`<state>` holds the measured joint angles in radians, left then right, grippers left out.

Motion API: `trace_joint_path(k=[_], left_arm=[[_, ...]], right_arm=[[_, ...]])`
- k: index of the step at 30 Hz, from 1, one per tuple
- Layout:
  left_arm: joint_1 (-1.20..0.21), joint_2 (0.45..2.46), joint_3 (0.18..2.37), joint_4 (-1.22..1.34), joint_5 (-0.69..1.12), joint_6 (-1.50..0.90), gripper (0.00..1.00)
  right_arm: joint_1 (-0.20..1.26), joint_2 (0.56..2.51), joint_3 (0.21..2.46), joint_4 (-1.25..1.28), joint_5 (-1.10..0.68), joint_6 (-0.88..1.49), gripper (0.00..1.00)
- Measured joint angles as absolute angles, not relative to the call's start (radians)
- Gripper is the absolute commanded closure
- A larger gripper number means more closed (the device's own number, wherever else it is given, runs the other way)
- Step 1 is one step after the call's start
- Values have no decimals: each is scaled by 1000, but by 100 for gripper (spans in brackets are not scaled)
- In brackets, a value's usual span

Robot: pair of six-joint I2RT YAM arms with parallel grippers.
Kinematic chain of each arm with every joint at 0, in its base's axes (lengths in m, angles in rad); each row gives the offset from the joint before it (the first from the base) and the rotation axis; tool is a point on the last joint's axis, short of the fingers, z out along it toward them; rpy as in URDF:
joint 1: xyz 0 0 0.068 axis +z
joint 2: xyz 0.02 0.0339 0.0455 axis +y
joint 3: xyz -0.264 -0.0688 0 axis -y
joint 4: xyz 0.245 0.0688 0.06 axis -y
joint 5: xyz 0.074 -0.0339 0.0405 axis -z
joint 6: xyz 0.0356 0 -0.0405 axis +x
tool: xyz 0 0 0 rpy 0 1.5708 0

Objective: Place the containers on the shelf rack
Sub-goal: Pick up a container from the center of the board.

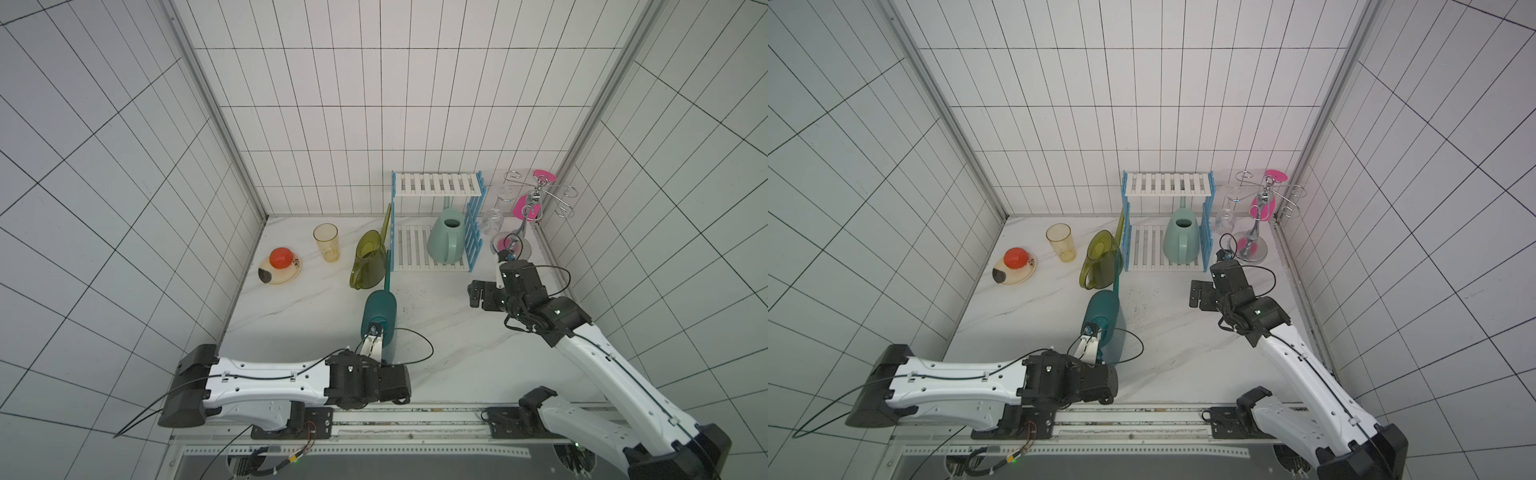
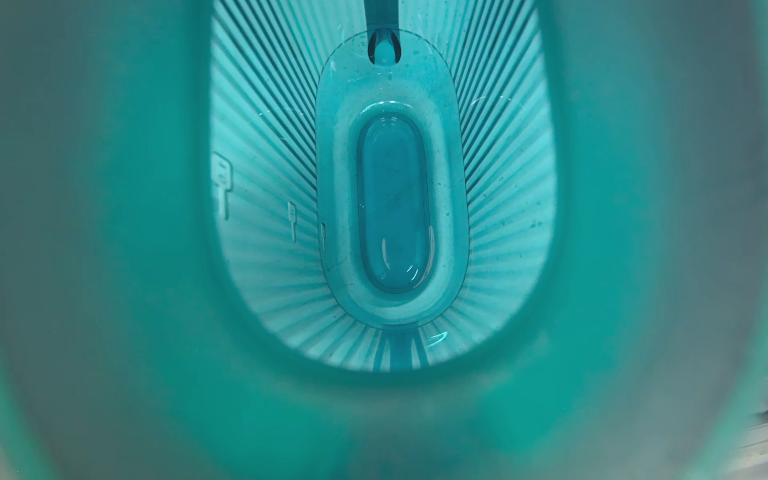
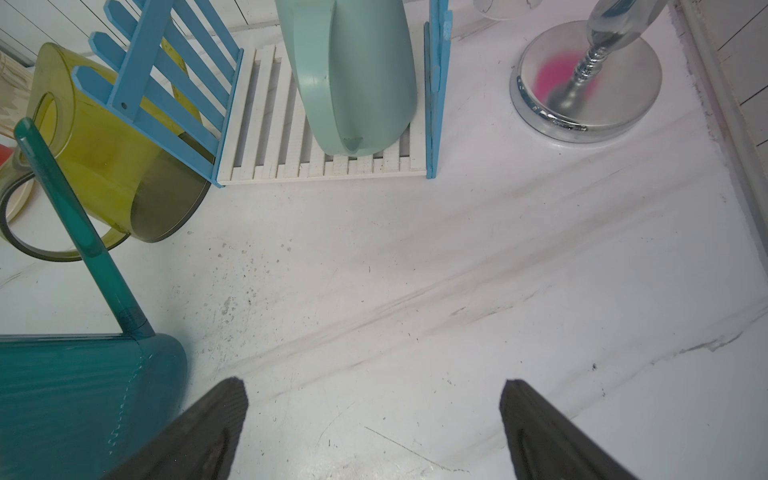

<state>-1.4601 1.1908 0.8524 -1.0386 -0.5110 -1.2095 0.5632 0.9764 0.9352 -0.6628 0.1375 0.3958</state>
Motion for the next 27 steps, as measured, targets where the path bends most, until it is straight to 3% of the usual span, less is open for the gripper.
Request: trace_joint_path(k=[27], left_arm=[[-1451,1253,949,-974,-467,-927,100]], right_arm=[[563,901,911,-699,72,307,1]])
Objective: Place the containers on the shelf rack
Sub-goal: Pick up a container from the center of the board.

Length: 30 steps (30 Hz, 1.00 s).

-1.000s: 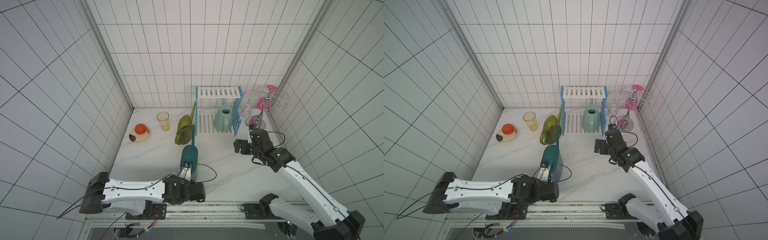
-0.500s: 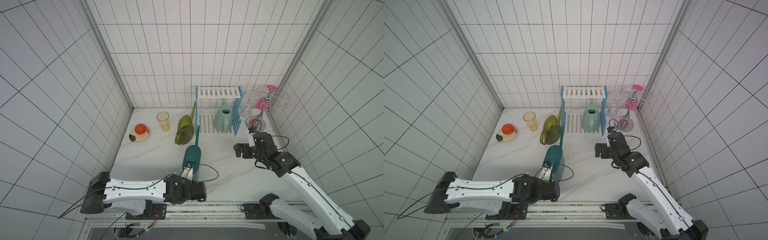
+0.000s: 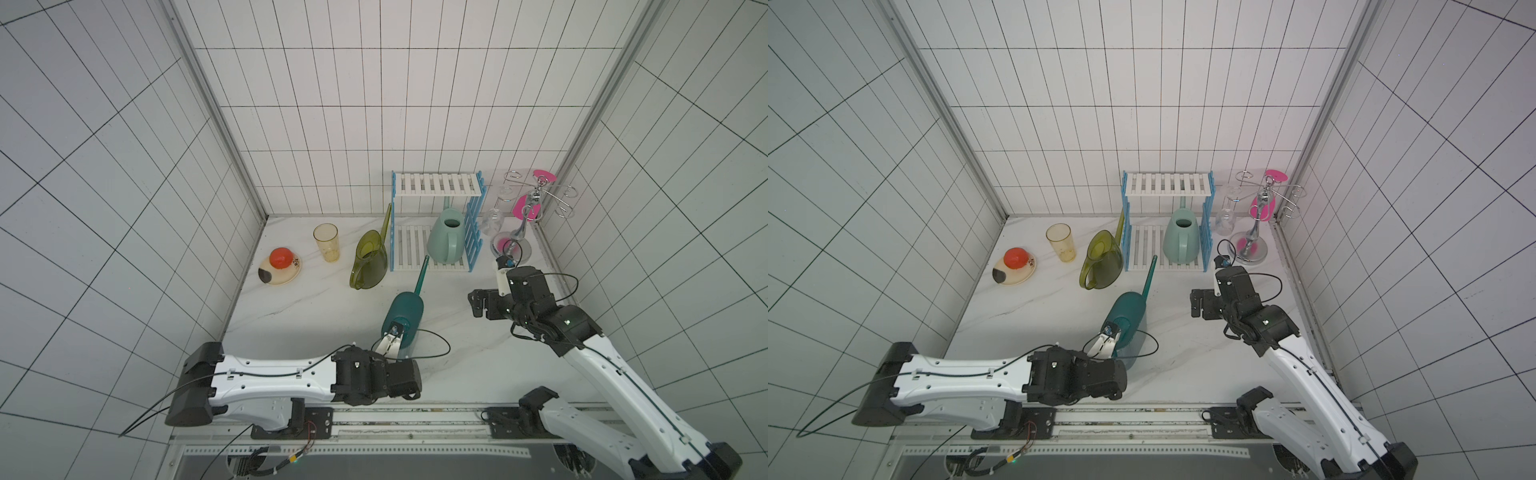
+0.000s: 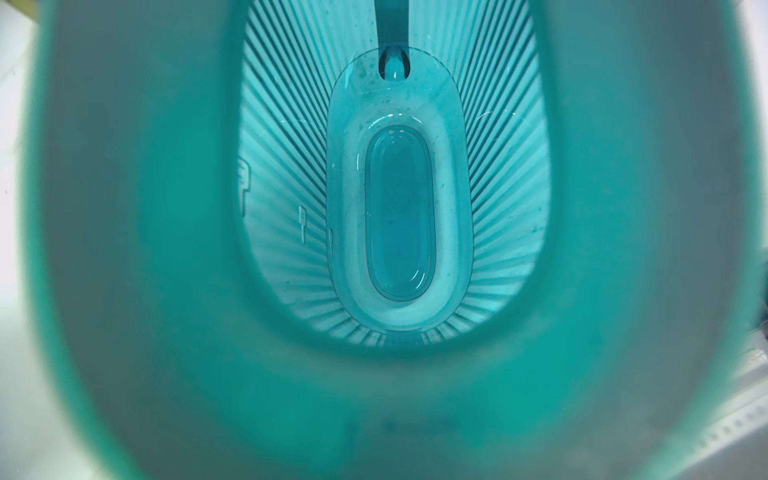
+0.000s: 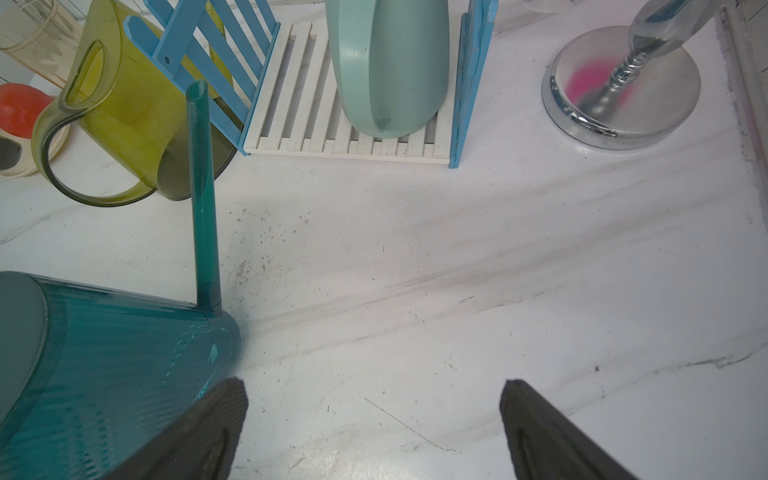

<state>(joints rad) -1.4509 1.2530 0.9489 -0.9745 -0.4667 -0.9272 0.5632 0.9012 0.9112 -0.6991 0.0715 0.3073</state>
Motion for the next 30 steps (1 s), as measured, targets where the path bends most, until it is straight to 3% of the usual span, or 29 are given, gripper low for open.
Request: trace_joint_path(k=[11,30], left_arm=[[-1436,1262,928,-919,-468,-892,100],[-1288,1254,964,-895,-443,-828,100]], right_arm=[[563,875,909,-701,73,307,1],[563,868,903,-701,76,303,1]])
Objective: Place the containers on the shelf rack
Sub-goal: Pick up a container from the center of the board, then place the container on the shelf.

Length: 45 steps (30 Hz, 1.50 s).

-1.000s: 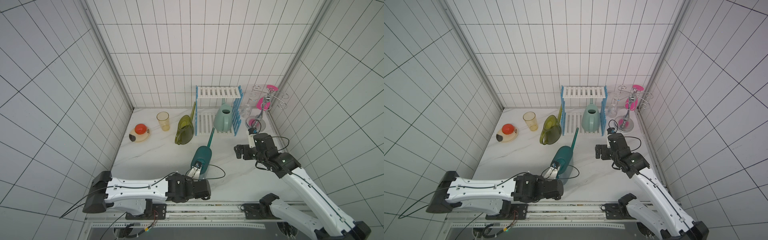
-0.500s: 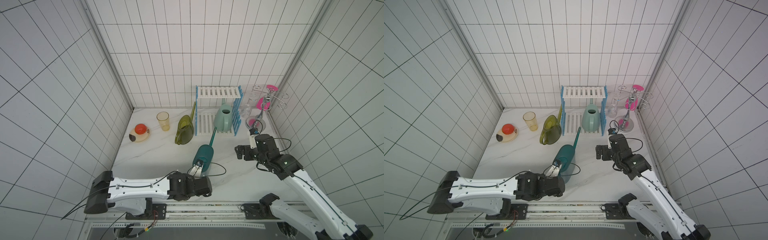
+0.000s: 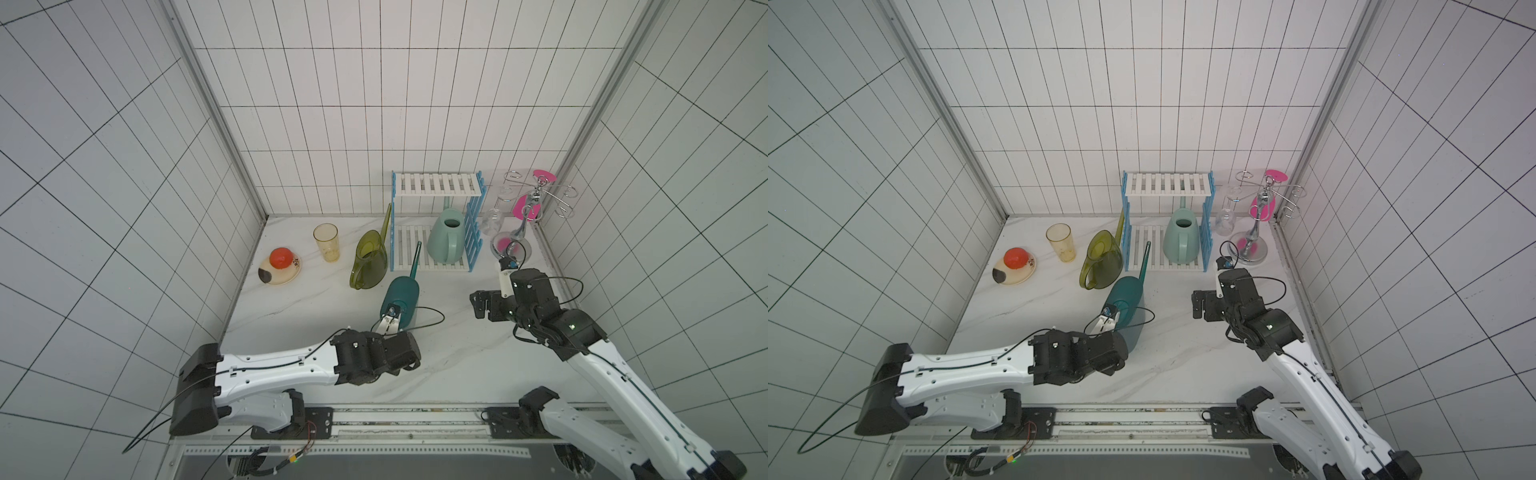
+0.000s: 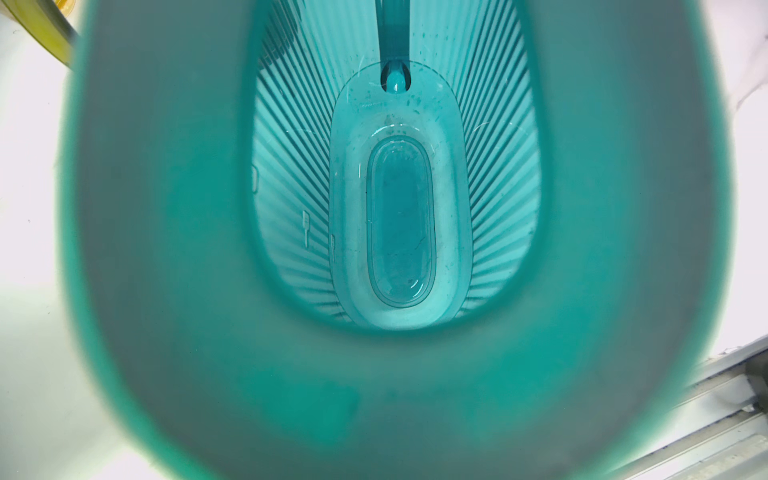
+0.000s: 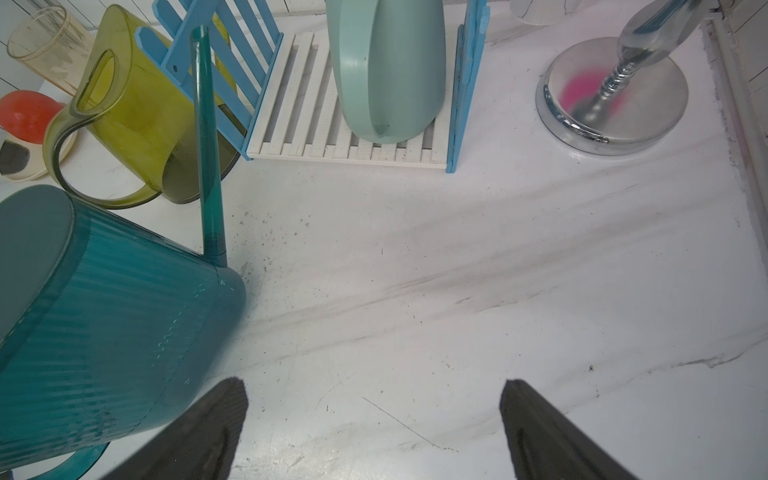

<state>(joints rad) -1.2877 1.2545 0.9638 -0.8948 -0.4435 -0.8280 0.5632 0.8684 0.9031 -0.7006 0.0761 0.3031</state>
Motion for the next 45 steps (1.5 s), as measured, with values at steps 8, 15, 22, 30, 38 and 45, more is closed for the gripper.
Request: trace_joint_path(k=[8,15,22,30,38,45], left_arm=[[-1267,1314,1054,-886,-436,-780,100],[-1231,1356,1094,-874,-424,-745,100],[-1162,1377,1100,-862,-400,-707,100],[-1097,1413,1147,-849,-371,-672,100],[-1031,1485,1242,-842,-365,-651,100],[-973,1542,1295,-837,-355,-619,100]], right_arm=[[563,870,903,-701,83,303,1],[563,840,903,-702,83,302,1],[563,822,903,-702,86,299,1],[563,815,903,-703,87,299,1],[563,806,903,-707,86,299,1],[563,778,903,-709,84,299,1]])
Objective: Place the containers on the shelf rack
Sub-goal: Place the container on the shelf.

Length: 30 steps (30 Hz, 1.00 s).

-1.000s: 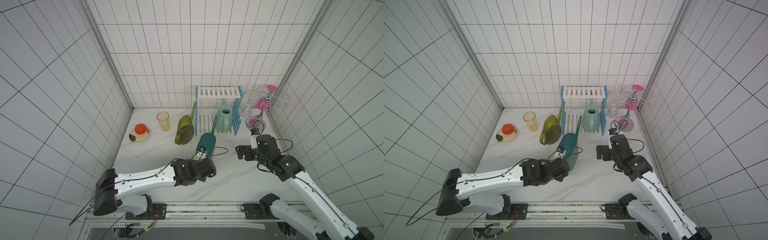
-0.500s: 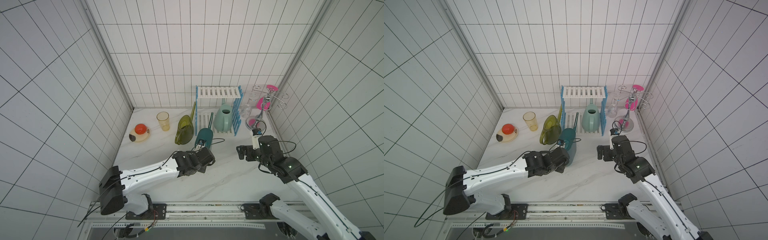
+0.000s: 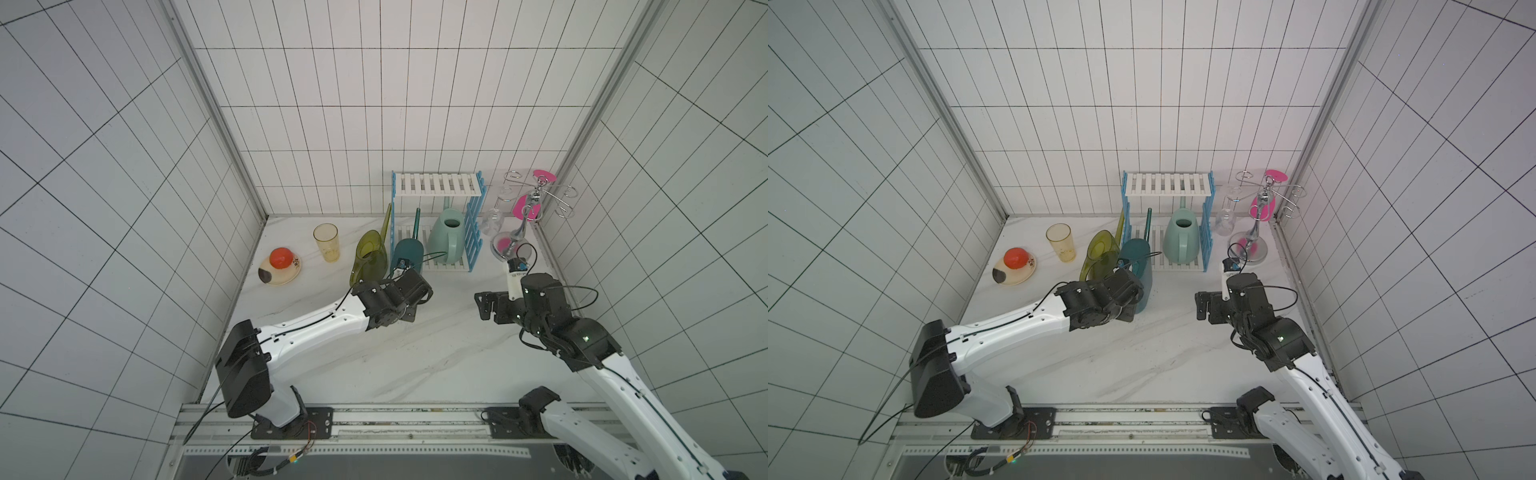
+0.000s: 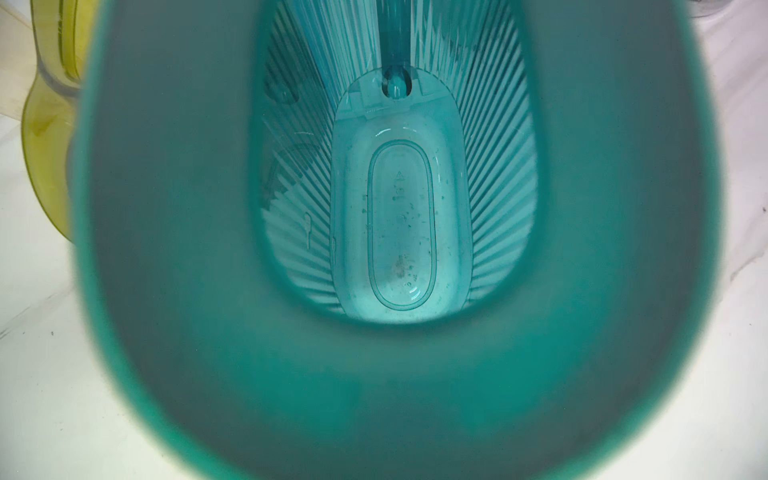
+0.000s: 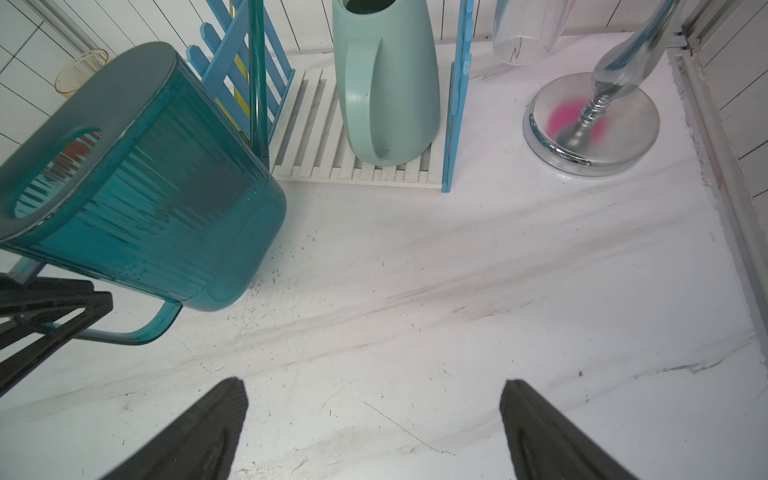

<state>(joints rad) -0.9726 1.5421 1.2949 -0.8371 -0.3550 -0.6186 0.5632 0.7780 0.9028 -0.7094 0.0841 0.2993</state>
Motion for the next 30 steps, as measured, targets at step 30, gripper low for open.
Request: trace_joint_path(k=[30], left_arm=[[-829,1793,1571,-794,-275,-512,100]], right_arm=[[563,756,842,-650,-72,236,1]])
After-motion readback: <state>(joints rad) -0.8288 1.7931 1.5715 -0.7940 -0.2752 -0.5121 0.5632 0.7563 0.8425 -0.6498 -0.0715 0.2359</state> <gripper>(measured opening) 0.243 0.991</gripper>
